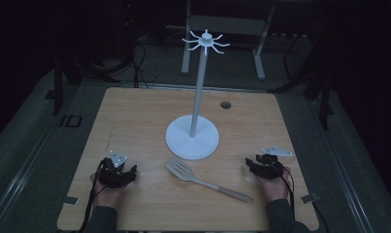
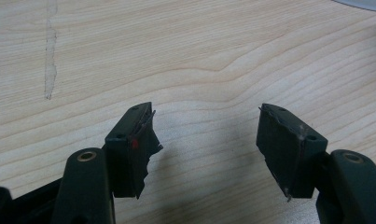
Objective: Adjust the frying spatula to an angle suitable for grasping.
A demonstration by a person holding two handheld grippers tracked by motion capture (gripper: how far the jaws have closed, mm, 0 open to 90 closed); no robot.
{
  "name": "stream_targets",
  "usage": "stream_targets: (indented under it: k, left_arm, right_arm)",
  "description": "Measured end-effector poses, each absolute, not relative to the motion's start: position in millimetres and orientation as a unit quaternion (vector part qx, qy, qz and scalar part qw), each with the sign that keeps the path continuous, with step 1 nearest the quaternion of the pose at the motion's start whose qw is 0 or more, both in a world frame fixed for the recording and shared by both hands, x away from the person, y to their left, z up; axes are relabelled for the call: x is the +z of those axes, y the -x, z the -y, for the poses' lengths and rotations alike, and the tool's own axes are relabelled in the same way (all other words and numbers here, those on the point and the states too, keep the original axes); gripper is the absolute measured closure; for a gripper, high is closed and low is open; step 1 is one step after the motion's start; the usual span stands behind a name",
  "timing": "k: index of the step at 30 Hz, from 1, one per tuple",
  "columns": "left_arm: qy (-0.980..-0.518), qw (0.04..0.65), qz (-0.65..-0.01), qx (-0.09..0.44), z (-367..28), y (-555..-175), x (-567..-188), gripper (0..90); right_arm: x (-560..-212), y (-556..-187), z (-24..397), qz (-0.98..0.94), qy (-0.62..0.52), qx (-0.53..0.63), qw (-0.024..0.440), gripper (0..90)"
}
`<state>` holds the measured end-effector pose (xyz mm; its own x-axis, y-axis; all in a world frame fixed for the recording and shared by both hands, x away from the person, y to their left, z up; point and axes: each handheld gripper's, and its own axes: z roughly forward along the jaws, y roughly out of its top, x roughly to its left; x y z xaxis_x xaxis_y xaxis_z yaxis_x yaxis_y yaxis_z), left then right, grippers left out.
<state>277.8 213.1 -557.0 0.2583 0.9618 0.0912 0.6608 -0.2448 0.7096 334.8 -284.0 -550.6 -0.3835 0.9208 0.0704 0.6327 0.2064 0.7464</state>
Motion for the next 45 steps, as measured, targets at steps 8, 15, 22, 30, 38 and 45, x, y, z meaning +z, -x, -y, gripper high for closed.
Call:
stream_targets:
  k: [8, 15, 22, 30, 38, 45]
  left_arm:
    - [-0.741, 0.283, -0.546, 0.269, -213.4, -277.4, -556.4, 37.0]
    - [-0.740, 0.281, -0.548, 0.268, -214.5, -277.6, -557.0, 37.0]
    - [-0.741, 0.279, -0.549, 0.267, -213.2, -277.6, -557.6, 37.0]
    - [-0.744, 0.278, -0.547, 0.267, -212.2, -278.1, -558.6, 37.0]
    - [-0.743, 0.279, -0.546, 0.269, -212.1, -277.8, -558.3, 37.0]
    - [-0.740, 0.286, -0.544, 0.275, -212.3, -276.2, -556.2, 37.4]
  right_arm:
    - [-531.3, -315.8, 264.7, -0.794, -0.438, 0.373, 0.196, 46.6]
    - [-522.8, -294.0, 253.5, -0.824, -0.385, 0.370, 0.188, 57.0]
    - [-527.9, -250.9, 258.2, -0.855, -0.332, 0.372, 0.144, 86.5]
    - [-543.5, -222.7, 267.8, -0.881, -0.293, 0.359, 0.093, 89.1]
    - [-552.9, -226.7, 270.8, -0.890, -0.296, 0.329, 0.112, 89.6]
    - [-553.4, -247.7, 269.9, -0.884, -0.308, 0.318, 0.150, 89.6]
